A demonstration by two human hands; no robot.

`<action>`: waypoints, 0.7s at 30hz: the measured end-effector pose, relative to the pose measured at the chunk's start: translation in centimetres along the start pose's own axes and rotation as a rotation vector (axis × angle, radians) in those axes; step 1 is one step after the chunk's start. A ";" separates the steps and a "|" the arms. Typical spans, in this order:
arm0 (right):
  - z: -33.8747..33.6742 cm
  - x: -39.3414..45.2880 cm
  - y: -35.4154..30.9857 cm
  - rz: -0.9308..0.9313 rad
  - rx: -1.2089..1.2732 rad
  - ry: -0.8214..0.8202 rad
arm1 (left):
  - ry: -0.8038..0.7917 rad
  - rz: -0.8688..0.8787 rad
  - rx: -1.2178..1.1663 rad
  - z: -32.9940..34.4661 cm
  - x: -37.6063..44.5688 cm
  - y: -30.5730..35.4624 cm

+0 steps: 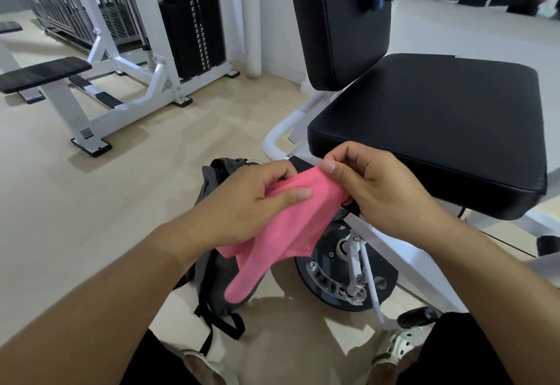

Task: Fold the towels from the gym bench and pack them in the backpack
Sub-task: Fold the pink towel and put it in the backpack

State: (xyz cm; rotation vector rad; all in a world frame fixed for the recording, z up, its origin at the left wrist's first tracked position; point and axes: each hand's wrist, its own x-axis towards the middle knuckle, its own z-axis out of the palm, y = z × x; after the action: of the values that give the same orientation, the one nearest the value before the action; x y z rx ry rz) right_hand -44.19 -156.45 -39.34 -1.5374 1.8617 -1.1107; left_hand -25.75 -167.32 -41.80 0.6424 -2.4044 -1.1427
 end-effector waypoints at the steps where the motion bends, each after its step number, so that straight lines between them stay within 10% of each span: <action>1: 0.0 0.0 0.0 -0.001 -0.043 -0.011 | 0.013 0.017 0.001 0.0 0.0 -0.1; 21: -2.1 1.1 1.2 0.121 0.165 0.369 | -0.069 -0.424 0.141 -6.2 -0.3 -2.8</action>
State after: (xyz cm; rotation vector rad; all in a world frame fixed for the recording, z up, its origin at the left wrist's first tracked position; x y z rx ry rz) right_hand -46.83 -156.82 -39.02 -1.1717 2.0043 -1.5282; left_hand -21.52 -172.50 -40.39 1.2234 -2.4925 -1.1727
